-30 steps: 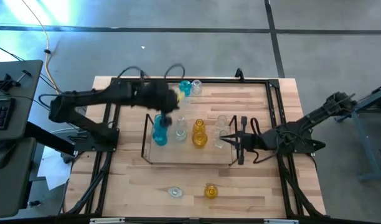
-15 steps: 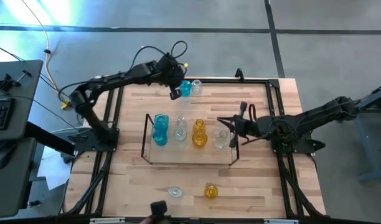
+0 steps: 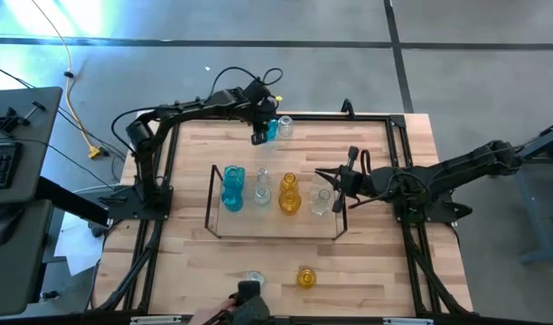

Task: Sort vases onto shelf
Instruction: Put the blue vase on the shelf

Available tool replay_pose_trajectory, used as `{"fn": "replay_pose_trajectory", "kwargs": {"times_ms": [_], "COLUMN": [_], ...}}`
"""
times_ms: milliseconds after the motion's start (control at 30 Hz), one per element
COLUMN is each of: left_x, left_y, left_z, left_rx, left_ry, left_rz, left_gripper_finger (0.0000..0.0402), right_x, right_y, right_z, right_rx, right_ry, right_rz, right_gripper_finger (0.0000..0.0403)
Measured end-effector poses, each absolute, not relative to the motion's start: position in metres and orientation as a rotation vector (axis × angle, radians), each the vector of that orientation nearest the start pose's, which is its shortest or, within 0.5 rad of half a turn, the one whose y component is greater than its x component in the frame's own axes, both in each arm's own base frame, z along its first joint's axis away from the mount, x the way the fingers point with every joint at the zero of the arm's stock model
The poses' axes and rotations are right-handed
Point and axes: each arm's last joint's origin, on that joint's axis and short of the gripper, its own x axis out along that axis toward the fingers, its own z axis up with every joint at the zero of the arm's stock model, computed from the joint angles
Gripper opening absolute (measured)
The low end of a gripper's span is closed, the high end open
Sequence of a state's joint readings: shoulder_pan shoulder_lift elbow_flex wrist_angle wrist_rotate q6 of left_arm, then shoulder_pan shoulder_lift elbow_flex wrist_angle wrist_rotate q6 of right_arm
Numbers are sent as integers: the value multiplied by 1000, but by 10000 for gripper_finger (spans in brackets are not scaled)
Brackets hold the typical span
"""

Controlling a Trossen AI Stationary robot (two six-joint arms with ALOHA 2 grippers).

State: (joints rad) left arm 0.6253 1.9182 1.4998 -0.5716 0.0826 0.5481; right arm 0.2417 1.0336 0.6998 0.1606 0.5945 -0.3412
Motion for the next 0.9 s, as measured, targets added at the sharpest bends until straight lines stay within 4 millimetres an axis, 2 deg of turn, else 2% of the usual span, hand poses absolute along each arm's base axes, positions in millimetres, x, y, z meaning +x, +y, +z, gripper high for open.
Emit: {"fn": "replay_pose_trajectory", "kwargs": {"times_ms": [267,367,667,900], "left_x": [340,340,335,341], "left_y": [238,242,244,248], "left_z": [226,220,218,202], "left_rx": [253,267,250,240], "left_ry": [1037,1084,1107,1121], "left_rz": [227,293,283,234], "left_gripper_finger": [140,135,131,131], "right_x": [224,224,224,224], "right_y": [38,38,38,38], "right_z": [290,290,290,290], "right_rx": [-410,-410,-410,-410], "right_ry": [223,223,224,224], "right_rz": [-321,-321,-321,-321], "right_gripper_finger": [0,0,0,0]}}
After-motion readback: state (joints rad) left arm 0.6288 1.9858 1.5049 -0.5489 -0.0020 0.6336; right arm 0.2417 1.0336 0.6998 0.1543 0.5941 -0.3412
